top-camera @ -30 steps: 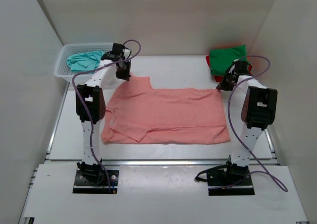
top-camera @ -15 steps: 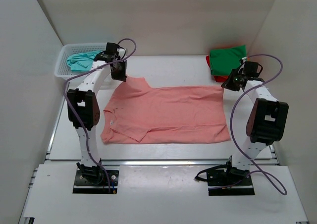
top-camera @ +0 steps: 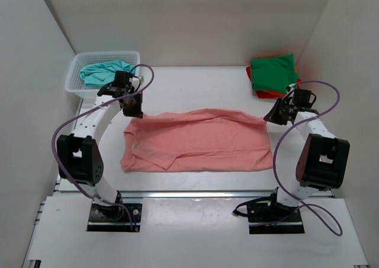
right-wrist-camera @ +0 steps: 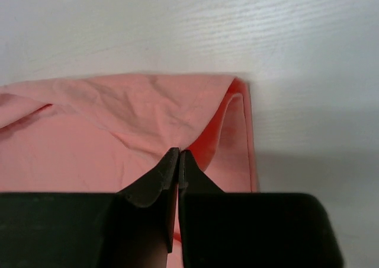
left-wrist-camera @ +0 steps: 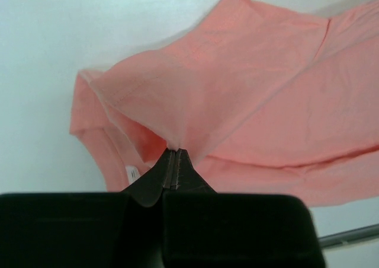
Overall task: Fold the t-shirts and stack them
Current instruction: Fold the other side of the tshirt into a rectangle
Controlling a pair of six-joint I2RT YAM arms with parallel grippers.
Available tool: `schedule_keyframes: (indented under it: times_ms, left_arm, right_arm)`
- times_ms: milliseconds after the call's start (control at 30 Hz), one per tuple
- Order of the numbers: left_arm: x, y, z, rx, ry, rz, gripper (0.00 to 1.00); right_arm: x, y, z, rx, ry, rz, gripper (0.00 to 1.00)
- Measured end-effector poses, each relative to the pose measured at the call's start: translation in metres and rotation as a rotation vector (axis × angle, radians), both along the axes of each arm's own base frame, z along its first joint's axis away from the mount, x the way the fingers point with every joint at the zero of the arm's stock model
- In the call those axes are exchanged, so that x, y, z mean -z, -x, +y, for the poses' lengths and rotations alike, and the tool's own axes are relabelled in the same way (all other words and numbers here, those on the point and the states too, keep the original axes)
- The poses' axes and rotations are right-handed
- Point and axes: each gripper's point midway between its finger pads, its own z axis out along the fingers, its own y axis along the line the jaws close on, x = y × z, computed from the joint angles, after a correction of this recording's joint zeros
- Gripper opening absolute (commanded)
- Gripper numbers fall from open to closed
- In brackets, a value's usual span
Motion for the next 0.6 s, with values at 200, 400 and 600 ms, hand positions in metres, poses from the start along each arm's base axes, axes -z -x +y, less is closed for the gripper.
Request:
schedule_keyframes:
  times_ms: [200, 400, 600]
  left_arm:
    - [0.025, 0.039, 0.01, -0.01, -0.014, 0.065, 0.0]
    - [0.035, 0.06, 0.016, -0.015, -0.02, 0.094, 0.0]
    - [0.029, 0.066, 0.021, -0.018, -0.024, 0.069, 0.0]
  right_arm:
    - [0.0, 0.025, 0.001, 0.004, 0.011, 0.008, 0.0]
    - [0.008, 0.046, -0.007, 0.04, 0.026, 0.038, 0.0]
    - [0.014, 0.068, -0.018, 0.078, 0.048, 0.067, 0.0]
